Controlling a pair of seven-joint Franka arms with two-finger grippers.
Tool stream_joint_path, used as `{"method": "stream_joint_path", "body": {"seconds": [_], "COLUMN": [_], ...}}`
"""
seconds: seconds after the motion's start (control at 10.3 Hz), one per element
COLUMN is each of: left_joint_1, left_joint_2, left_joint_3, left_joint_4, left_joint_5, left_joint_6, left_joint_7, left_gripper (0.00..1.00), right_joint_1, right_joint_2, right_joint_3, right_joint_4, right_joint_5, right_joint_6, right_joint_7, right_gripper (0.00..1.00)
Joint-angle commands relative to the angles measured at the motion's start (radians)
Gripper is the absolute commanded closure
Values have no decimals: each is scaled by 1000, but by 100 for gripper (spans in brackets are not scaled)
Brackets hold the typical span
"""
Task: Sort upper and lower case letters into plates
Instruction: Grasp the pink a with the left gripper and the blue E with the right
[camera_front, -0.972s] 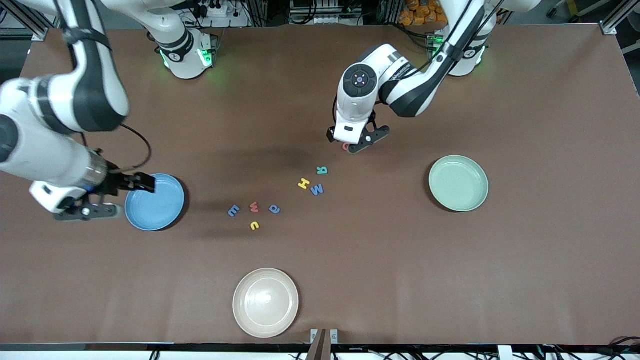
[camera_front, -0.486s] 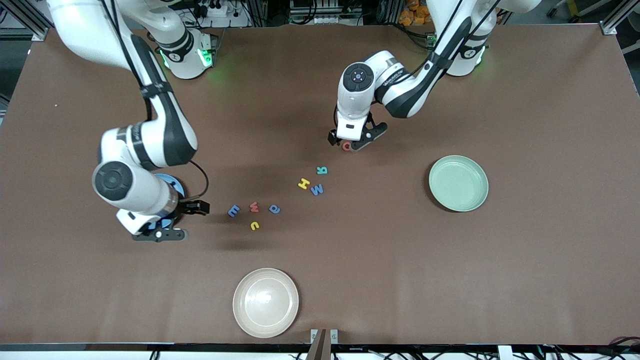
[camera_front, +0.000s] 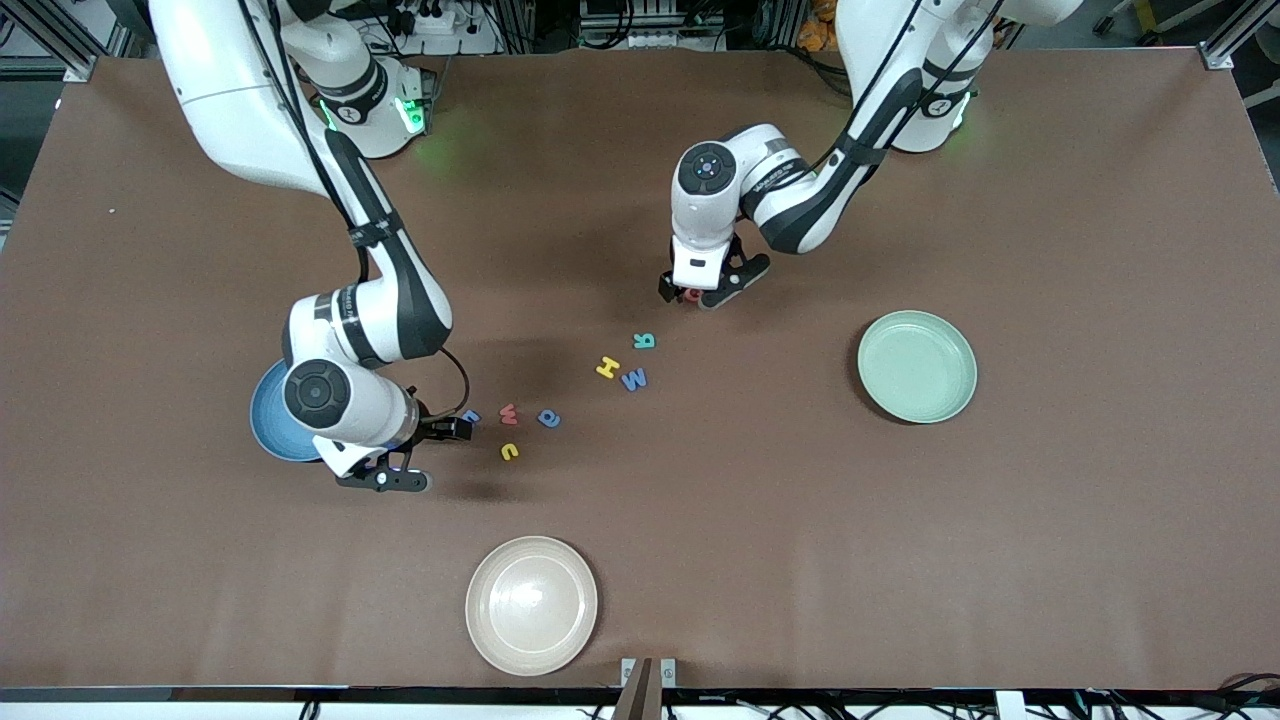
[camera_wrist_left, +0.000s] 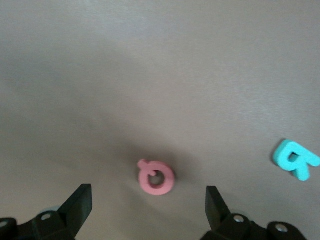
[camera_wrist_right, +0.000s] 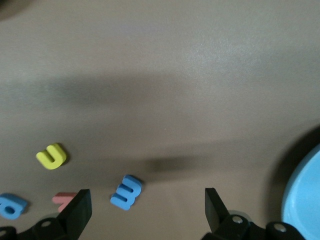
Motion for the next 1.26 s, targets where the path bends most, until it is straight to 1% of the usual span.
{"method": "stream_joint_path", "body": {"seconds": [0.0, 0.1, 0.39, 0.49, 0.58, 0.68, 0.78, 0.97, 1.07, 1.17], "left_joint_1": [-6, -9, -11, -14, -11, -12, -11, -11, -11, -11], "left_joint_2": [50, 61, 93, 98, 99, 99, 99, 98, 98, 96], "left_joint_3": [5, 7, 5, 5, 5, 4, 2, 1, -1, -1], "left_joint_4": [35, 34, 34, 34, 35, 35, 35, 32, 32, 32], "left_joint_5": [38, 58, 221, 234, 233, 233, 234, 234, 234, 230], "left_joint_6": [43, 51, 51, 53, 53, 51, 51, 51, 51, 51], "left_joint_7": [-39, -57, -201, -215, -215, -218, -233, -238, -240, -240], "left_gripper": [0, 0, 0, 5, 6, 10, 18, 25, 29, 32], "right_joint_1": [7, 10, 43, 43, 46, 48, 48, 47, 47, 45], "right_joint_2": [22, 30, 30, 30, 29, 27, 26, 24, 26, 26], "right_joint_3": [-7, -7, -7, -7, -7, -7, -7, -7, -7, -7], "right_joint_4": [4, -3, -61, -92, -124, -134, -135, -135, -135, -135], "right_joint_5": [69, 91, 93, 93, 93, 93, 91, 93, 93, 93], "right_joint_6": [30, 45, 99, 134, 169, 174, 173, 171, 173, 170], "right_joint_7": [65, 97, 160, 160, 160, 160, 160, 160, 162, 180], "right_gripper": [0, 0, 0, 0, 0, 0, 0, 1, 11, 28]}}
